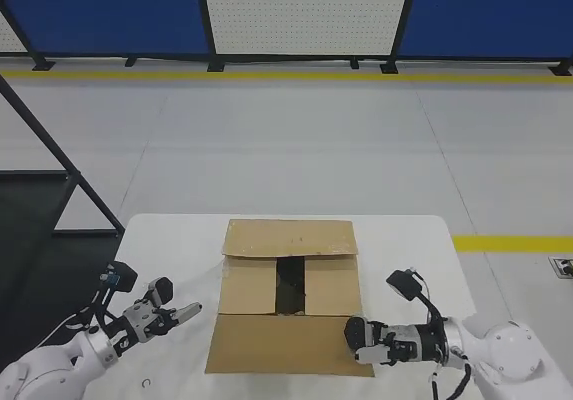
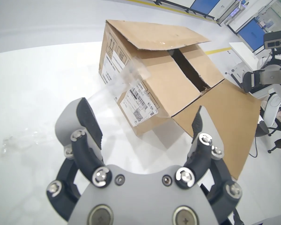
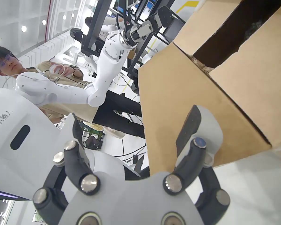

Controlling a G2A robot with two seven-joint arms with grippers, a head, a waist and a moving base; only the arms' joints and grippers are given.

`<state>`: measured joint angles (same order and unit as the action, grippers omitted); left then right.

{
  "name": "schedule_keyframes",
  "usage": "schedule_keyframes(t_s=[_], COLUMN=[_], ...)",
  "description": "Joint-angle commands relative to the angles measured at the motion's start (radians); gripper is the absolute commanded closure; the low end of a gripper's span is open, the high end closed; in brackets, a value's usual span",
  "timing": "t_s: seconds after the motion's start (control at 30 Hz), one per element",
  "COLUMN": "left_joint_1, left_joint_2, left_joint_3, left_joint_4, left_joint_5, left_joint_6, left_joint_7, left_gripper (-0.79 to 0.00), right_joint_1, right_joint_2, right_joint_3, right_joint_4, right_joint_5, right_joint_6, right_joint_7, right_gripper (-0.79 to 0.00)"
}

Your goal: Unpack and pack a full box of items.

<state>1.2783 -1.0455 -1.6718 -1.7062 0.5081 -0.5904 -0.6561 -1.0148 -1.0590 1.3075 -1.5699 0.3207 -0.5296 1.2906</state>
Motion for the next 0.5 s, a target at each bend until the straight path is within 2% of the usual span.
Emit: schedule_keyframes(t_s=[0.0, 0.27, 0.47], left_joint_1=[0.000, 0.002, 0.002], left_joint_2=[0.002, 0.008, 0.008], left_joint_3=[0.004, 0.019, 0.019], left_joint_4=[-0.001, 0.001, 0.001], left_joint_5=[0.000, -0.001, -0.001], left_joint_6=[-0.002, 0.001, 0.001], left_joint_7=[-0.001, -0.014, -0.014], left_gripper=[-0.785, -0.785, -0.785], right_joint_1=[-0.003, -0.007, -0.015], right_joint_2=[0.007, 0.030, 0.039], right_joint_3=[-0.012, -0.064, -0.085], right_joint_4=[0.000, 0.013, 0.016], right_joint_5=[-0.009, -0.059, -0.166], right_joint_6=[-0.004, -0.025, -0.042], right_joint_7=[-0.004, -0.026, -0.056], right_gripper=[-0.785, -0.785, -0.785])
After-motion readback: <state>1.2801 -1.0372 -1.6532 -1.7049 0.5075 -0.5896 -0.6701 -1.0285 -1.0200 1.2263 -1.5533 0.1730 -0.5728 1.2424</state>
